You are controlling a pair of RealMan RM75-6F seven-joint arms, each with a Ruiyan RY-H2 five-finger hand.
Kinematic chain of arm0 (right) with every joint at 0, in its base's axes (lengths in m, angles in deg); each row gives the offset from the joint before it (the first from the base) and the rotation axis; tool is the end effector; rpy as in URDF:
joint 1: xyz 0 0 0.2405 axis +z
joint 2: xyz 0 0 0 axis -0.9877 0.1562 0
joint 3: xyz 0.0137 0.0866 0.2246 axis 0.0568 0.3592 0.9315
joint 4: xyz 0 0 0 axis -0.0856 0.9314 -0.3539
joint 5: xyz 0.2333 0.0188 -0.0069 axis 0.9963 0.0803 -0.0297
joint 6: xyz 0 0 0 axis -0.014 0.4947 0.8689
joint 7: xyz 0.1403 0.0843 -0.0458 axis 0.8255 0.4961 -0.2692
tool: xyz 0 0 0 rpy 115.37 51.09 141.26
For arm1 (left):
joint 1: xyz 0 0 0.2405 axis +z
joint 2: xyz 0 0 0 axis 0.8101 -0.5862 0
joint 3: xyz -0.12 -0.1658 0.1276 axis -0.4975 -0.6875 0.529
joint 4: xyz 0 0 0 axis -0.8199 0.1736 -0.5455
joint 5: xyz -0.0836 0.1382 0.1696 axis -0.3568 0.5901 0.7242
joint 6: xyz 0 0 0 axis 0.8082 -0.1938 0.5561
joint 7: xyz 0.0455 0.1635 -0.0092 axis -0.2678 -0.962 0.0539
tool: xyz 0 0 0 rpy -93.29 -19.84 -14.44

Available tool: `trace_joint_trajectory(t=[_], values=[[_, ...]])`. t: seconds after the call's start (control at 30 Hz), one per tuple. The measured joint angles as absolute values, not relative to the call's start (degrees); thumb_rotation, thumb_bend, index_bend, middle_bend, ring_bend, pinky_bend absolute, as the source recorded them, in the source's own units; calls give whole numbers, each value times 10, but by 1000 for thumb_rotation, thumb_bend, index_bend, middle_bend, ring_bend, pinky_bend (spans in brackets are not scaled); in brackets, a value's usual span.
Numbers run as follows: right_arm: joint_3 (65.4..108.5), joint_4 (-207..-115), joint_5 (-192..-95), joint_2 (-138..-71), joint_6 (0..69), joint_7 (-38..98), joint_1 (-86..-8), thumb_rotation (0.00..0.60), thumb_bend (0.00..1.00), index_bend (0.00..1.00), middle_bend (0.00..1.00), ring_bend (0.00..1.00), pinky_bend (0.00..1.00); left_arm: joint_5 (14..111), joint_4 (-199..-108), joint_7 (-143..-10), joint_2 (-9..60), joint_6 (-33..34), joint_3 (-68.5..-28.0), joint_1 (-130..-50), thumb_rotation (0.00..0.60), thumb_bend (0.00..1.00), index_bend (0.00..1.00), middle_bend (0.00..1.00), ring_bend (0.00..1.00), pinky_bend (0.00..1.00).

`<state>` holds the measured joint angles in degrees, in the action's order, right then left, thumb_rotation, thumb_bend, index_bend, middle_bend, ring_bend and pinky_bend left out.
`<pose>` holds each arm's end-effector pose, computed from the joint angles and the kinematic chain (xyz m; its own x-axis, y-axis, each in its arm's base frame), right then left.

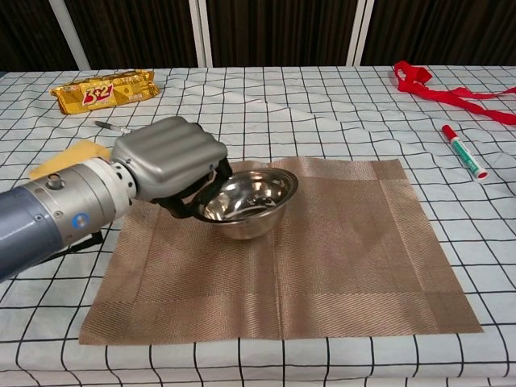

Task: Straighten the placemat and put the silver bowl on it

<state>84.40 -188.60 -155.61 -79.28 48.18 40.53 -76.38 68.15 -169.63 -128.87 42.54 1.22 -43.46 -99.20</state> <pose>-0.3095 -0.2210 0.1501 0.0933 -0.0177 0.9955 -0.9808 0.1705 0.0950 -0.0638 0.2873 -0.1117 0.7481 0.0056 0.6636 0.5325 -0.6019 -0.5951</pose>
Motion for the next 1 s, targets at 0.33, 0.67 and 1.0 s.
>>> trace_joint_trajectory(t=[0.33,0.67,1.0], values=[[844,-1886,-1557,-791,480,410,-764,600,187,117,0,0,175,671,-1694,-1330,461,-5,-435,-991,600,189,233,290,179,100],[842,-1884,-1558,-792,480,406,-764,600,187,117,0,0,175,663,-1771,-1335,398,-53,-445,-965,600,184,216,231,137,97],[840,-1868,-1570,-802,495,374,-764,600,187,116,0,0,175,687,-1882,-1265,239,-133,-421,-887,600,66,48,60,10,10]])
